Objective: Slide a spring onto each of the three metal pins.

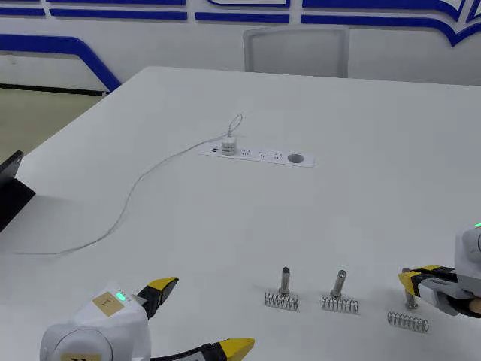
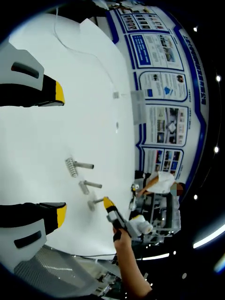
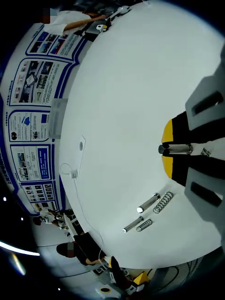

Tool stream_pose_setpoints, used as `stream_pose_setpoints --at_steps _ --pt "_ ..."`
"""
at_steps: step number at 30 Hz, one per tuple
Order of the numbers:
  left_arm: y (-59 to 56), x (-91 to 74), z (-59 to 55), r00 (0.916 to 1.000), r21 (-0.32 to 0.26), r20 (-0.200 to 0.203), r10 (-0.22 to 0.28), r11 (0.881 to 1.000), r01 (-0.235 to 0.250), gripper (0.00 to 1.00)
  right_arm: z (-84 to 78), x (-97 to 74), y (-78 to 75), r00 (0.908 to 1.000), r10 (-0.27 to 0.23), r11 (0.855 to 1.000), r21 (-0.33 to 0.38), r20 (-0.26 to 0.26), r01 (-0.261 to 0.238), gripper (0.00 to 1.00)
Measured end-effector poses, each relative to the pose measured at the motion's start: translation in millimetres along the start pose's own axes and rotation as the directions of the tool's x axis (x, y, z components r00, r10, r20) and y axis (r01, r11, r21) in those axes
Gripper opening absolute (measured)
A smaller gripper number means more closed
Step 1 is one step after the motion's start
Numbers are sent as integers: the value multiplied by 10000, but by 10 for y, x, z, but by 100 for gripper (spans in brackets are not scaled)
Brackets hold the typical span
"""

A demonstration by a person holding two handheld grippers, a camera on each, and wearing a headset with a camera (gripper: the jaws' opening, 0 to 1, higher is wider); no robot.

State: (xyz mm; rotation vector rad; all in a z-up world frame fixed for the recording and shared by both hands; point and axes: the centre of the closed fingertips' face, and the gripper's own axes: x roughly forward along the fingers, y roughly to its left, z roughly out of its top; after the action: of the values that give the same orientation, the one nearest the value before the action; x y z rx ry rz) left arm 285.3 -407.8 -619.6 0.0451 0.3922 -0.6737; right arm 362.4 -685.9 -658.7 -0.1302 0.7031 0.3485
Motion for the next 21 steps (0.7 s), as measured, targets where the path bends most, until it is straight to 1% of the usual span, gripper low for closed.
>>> stream_pose_setpoints --at_steps 5,7,12,16,18,21 --pt "-18 4 -8 10000 83 -72 -66 9999 67 86 -14 -42 -9 9995 -75 9999 -74 303 78 7" --pt "-22 5 -16 9999 61 -101 -86 9999 87 86 -18 -62 8 9991 -23 10000 -66 422 26 7" --pt "-35 9 -34 9997 92 -186 -140 9999 142 86 -34 -109 33 9971 -116 9998 159 753 105 8" --pt "-41 11 -48 9995 140 -255 -161 9998 165 86 -52 -138 9 9919 -241 9988 442 1247 188 8" --pt "-37 11 -52 9995 163 -264 -145 9998 149 86 -57 -148 13 9881 -176 9992 385 1531 119 8" --pt "-37 12 -55 9995 148 -275 -146 9998 150 86 -67 -166 31 9838 -113 9993 366 1791 48 8"
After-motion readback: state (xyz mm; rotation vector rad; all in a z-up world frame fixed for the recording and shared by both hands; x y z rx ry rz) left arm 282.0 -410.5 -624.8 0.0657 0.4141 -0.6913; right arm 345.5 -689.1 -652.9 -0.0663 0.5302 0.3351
